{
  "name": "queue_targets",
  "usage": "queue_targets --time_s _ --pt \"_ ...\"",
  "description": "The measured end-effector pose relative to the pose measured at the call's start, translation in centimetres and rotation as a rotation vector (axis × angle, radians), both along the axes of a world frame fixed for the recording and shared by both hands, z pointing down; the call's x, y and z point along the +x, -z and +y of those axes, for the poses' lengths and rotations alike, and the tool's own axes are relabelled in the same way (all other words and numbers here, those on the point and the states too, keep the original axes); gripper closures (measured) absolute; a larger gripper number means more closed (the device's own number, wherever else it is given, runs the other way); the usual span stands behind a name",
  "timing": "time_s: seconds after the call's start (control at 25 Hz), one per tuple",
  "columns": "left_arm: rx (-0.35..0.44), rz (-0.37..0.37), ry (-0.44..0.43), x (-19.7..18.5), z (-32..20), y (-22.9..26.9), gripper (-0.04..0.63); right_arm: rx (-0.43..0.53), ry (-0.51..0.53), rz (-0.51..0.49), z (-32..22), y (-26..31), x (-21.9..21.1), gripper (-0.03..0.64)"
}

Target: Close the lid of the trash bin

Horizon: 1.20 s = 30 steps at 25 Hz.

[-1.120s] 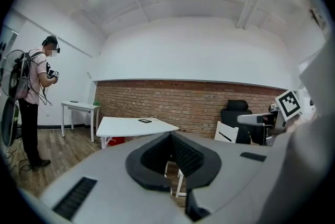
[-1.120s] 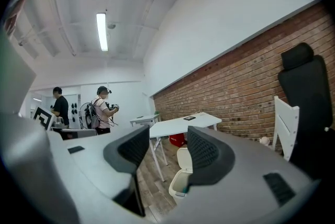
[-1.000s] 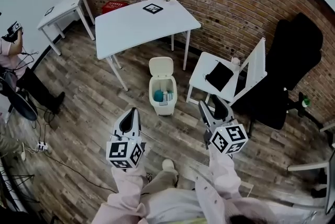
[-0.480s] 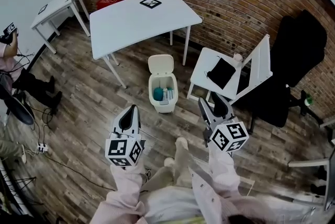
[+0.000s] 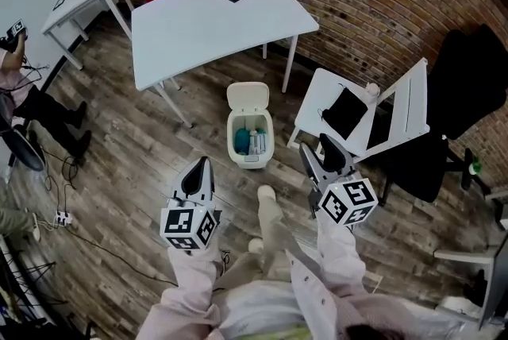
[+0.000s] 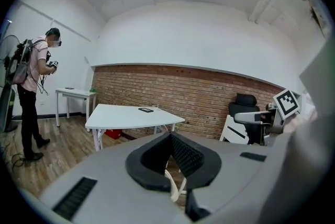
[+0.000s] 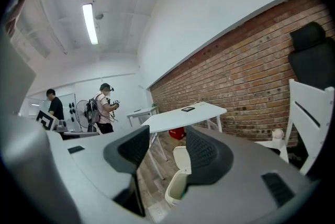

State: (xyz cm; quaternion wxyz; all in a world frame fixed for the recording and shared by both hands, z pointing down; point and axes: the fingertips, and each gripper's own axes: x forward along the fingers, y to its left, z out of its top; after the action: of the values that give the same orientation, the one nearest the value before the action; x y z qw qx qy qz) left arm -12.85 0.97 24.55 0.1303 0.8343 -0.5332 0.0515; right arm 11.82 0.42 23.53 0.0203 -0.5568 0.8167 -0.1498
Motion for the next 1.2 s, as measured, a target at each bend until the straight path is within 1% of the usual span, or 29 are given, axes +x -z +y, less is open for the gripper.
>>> queue_targets --time_s 0.48,0.8,1.04,1.2 --pt "-0.099 0.017 0.033 1.6 -9.4 -3.6 0.601 -0.123 0.116 0.025 -11.0 -4.6 -0.9 0.407" --pt "-0.161 0.021 0.081 1.6 -15.4 -5.7 0.601 -0.187 0.207 0.051 -18.8 -7.4 -2.1 0.407" --pt "-0.205 0.005 0.107 1.7 -18.1 -7.8 0.601 -0.244 0.264 0.078 -22.8 -10.3 -3.0 0.407" --pt "-0.235 0.000 0.111 1.4 -19.6 -9.3 0.601 -0.263 0.302 0.122 -25.3 -12.3 -4.0 0.407"
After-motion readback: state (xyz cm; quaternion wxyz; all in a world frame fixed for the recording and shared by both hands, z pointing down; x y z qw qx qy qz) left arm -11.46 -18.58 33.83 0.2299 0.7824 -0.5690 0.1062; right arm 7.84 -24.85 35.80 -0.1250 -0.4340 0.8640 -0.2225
